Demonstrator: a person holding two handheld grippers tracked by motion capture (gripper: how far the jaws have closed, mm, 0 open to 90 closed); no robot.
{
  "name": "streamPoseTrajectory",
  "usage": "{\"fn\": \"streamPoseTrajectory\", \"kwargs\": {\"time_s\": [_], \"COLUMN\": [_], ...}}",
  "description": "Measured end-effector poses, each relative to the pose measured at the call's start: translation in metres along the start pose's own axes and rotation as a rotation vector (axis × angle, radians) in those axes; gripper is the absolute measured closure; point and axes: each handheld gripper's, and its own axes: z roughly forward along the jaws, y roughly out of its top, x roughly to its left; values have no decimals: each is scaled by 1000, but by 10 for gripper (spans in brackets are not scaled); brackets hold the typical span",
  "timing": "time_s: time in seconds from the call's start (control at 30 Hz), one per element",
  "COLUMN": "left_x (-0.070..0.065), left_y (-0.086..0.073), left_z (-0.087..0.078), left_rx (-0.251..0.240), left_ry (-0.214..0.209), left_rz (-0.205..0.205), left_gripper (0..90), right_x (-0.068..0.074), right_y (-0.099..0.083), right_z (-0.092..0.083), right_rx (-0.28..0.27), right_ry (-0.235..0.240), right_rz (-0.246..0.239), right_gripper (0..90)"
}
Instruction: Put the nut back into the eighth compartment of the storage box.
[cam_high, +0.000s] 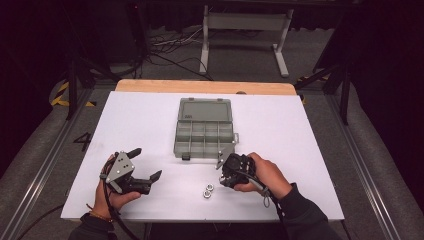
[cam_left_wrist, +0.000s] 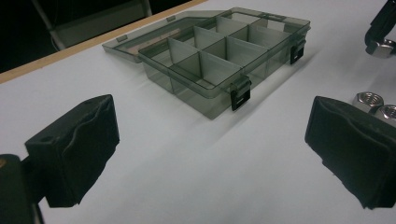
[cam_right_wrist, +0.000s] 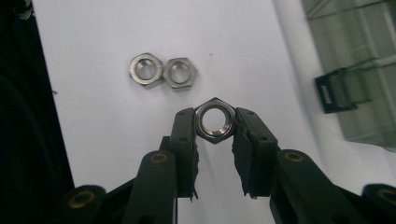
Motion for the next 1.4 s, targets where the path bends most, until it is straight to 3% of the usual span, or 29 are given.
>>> {"fn": "streamPoseTrajectory", "kwargs": {"time_s": [0.23,0.5,0.73,1.4], "left_x": [1,1,0,0], "left_y": [0,0,0,1], "left_z": [-1,-2,-2,-2], "left_rx": [0,-4,-7,-13], "left_ry": [1,-3,-3,-12], "left_rz": [-1,-3,3,2], "left_gripper": [36,36,36,36], "right_x": [-17,-47,-66,-93], "right_y": [1,7,16,25], "right_z": [-18,-35,-36,-20], "right_rx": [-31,-36,-18,23], "right_ry": [-33,-78,-96,-101], "right_rz": [7,53,84,143], "right_gripper": [707,706,706,706]}}
